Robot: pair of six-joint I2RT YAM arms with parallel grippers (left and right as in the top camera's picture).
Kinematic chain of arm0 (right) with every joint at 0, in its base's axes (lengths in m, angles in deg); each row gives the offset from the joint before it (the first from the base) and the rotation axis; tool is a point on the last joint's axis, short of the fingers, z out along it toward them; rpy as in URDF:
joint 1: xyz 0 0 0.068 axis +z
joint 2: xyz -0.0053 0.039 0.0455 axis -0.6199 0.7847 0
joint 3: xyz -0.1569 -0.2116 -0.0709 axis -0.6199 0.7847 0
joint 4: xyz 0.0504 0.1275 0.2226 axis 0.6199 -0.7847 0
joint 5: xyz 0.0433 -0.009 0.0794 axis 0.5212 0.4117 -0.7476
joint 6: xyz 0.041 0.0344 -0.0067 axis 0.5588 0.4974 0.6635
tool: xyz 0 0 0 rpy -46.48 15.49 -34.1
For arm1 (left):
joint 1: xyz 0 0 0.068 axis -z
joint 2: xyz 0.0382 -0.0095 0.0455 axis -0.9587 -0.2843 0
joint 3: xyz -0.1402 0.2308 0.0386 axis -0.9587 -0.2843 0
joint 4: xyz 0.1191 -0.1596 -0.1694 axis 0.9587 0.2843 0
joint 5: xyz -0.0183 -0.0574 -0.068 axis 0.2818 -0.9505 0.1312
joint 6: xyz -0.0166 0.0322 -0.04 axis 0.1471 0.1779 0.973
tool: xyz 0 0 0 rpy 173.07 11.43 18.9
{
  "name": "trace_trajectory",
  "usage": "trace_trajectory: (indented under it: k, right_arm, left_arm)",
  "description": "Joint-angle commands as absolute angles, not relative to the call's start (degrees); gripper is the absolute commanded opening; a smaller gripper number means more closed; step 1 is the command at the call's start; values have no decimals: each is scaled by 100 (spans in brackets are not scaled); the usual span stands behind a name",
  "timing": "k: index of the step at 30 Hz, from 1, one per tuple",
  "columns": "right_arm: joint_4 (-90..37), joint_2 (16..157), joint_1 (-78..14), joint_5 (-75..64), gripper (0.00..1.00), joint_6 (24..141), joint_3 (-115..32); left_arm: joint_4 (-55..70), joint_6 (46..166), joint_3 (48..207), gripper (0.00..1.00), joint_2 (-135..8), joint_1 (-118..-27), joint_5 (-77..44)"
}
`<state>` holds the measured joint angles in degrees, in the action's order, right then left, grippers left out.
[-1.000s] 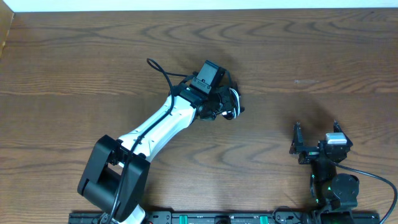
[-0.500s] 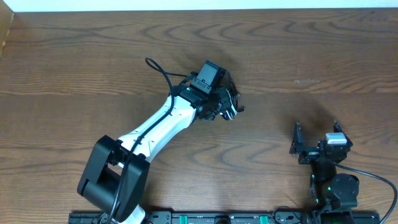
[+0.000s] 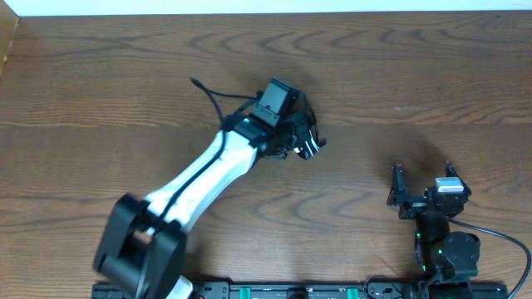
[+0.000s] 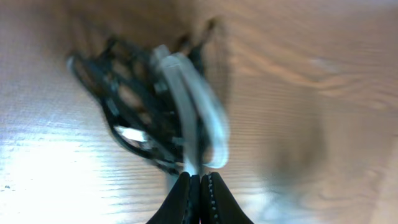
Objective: Untangle cables
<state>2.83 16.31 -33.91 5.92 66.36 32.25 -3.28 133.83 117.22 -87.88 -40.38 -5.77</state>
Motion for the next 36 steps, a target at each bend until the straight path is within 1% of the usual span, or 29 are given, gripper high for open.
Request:
trace_trajectory:
  k: [1,6,10,11,12,13,14,17,19,29,30,32,35,36]
  right_arm:
    - [268,1607,-3410,620,99,6592,3233]
    - [268,1607,-3410,620,99,6592,3233]
    - [268,1607,-3410,620,99,6592,3233]
    - [268,1607,-3410,620,99,6592,3233]
    - [268,1607,-3410,620,99,6592,3233]
    - [268,1607,-3410,620,99,6592,3233]
    - [268,1607,-3410,620,99,6592,3233]
    - [268,1607,-3410,620,99,6592,3233]
    - [268,1607,-3410,620,99,6592,3233]
    - [268,1607,-3410,620,99,6592,3233]
    - [268,1607,-3410,620,99,6592,3233]
    - [268,1607,-3410,620,99,6592,3233]
    - [268,1607,-3410,620,99,6592,3233]
    - [268,1607,-3410,620,99,6592,3233]
  left_arm:
    - [-415,12908,11753,7,-8012,-4056,-628]
    - [-406,12674,11753,8,-7343,-4056,-628]
    - [-299,12672,11744,8,-7267,-4056,-396]
    - [-258,12674,11724,13,-7308,-4049,-271]
    - [-258,12677,11696,28,-7371,-4049,-195]
    - [-258,12703,11670,47,-7450,-4040,-149]
    - [-258,12740,11654,57,-7557,-4040,-134]
    - [-264,12803,11652,68,-8010,-4003,-134]
    - [-280,12803,11652,73,-8327,-3986,-134]
    - [-487,13068,11652,75,-9548,-3940,-202]
    - [-496,13063,11652,70,-9601,-3931,-199]
    - [-496,13061,11652,51,-9629,-3933,-197]
    - [-516,13063,11654,32,-9629,-3933,-197]
    - [-518,13063,11654,28,-9629,-3933,-197]
